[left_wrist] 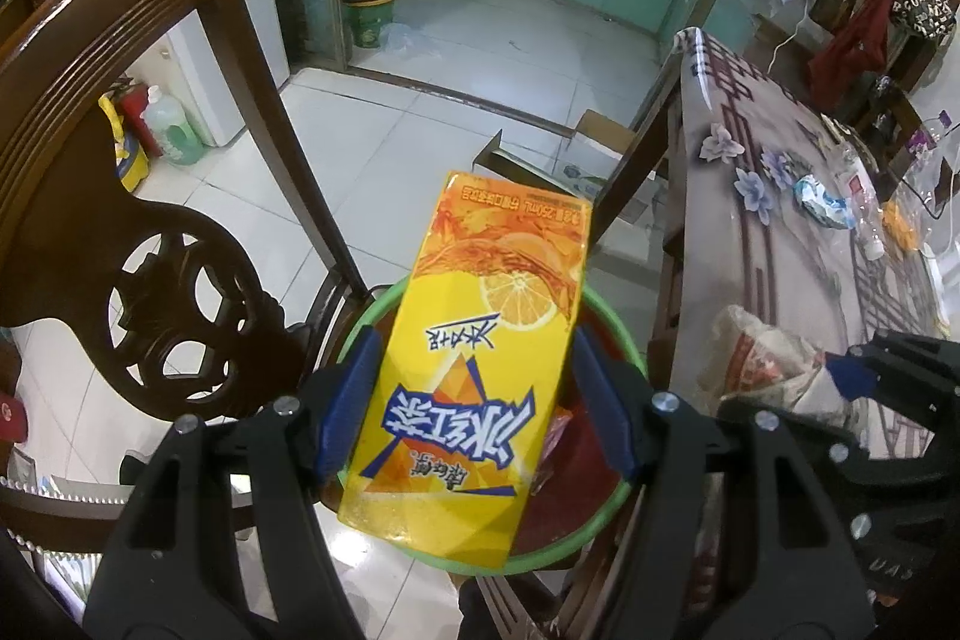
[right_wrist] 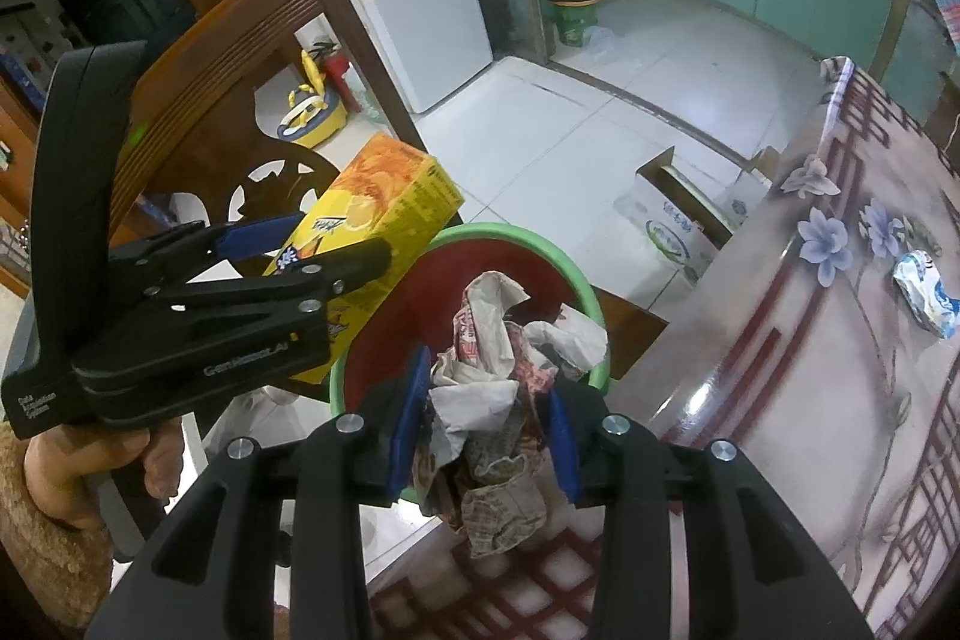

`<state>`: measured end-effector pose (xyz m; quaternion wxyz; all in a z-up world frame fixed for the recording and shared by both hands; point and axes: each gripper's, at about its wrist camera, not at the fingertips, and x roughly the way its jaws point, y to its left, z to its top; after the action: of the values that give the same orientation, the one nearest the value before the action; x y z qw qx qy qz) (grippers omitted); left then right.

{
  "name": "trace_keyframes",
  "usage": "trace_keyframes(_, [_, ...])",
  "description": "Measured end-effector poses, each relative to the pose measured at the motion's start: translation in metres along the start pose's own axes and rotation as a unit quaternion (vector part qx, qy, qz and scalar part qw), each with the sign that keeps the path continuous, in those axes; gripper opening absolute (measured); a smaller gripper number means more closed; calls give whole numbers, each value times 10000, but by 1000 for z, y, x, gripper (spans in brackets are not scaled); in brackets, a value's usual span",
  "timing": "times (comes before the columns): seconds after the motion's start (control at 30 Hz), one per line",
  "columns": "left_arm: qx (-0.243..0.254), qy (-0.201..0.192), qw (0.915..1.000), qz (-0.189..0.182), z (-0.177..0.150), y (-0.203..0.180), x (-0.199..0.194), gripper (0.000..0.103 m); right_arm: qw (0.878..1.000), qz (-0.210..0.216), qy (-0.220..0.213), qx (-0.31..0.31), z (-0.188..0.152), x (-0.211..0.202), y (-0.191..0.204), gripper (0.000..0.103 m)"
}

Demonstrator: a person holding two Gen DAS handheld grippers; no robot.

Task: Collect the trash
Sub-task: 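Open both tools to drop the paper and juice box into the bucket, then move both open tools back over the table toward the plastic bottle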

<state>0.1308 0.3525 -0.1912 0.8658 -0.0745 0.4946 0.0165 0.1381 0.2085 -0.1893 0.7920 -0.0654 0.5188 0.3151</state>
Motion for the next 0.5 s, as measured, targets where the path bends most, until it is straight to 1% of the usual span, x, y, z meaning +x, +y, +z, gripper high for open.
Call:
trace_keyframes(0.03, [-18,22,10000,34,0,0,1,64,10000,19,5,-8,0,1,0,44])
trace_keyframes(0.07, [-47,52,9999,94,0,1,2,69,10000,19,14,-29,0,2,1,52])
trace_keyframes(0.1, [-86,58,9998,141,0,3,3,82,10000,24,12,-57,-1,2,2,56])
trace_keyframes(0.13, [-125,38,9998,147,0,4,2,86,10000,12,-11,-77,-1,1,3,57])
trace_keyframes(0.2, [-201,20,9997,114,0,7,1,87,9999,3,-88,-114,-1,-4,3,63])
trace_keyframes(0.3, [-209,24,9997,93,0,5,-2,88,9998,-6,-202,-16,-3,-12,-3,65])
trace_keyframes(0.37, [-178,-16,9998,27,1,0,-7,88,9994,-123,-293,99,-5,-21,-12,65])
trace_keyframes(0.43, [-126,-47,9998,-121,2,-10,-11,88,9982,-335,-405,279,-10,-32,-27,65])
trace_keyframes(0.5, [16,-57,9995,-301,4,-28,-13,88,9941,-679,-550,648,-18,-50,-56,65])
